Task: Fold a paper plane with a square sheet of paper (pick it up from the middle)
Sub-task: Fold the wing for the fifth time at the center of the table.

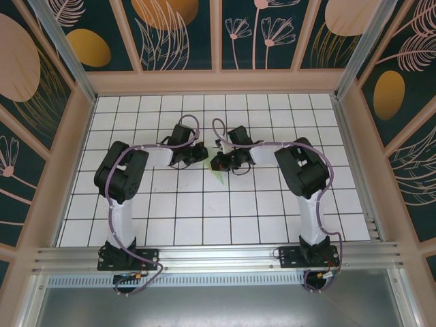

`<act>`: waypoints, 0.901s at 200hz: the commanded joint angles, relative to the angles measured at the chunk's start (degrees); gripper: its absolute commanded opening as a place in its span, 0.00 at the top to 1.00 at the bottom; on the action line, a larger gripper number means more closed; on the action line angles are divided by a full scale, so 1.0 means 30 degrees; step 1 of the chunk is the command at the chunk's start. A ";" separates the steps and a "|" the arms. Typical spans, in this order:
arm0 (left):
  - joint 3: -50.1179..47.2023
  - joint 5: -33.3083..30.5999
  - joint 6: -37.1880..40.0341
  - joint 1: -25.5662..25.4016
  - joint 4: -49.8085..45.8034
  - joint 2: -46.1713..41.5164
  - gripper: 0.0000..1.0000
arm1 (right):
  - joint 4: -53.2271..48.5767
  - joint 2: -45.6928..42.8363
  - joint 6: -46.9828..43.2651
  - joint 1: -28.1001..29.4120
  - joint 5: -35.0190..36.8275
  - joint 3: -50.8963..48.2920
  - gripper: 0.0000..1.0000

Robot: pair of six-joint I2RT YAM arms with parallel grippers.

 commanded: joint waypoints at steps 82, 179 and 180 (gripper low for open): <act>-0.0148 -0.2772 -0.0235 0.0122 -0.2597 0.1672 0.94 | -0.2769 -0.2168 -0.3633 0.0101 -0.1057 -0.3203 1.00; 0.0050 -0.2916 -0.0135 0.0122 -0.2773 0.1727 0.94 | -0.2520 -0.4086 -0.3069 0.0065 -0.0658 -0.6419 1.00; 0.0053 -0.2909 -0.0125 0.0122 -0.2773 0.1726 0.94 | -0.2534 -0.4089 -0.3069 0.0053 -0.0658 -0.6445 1.00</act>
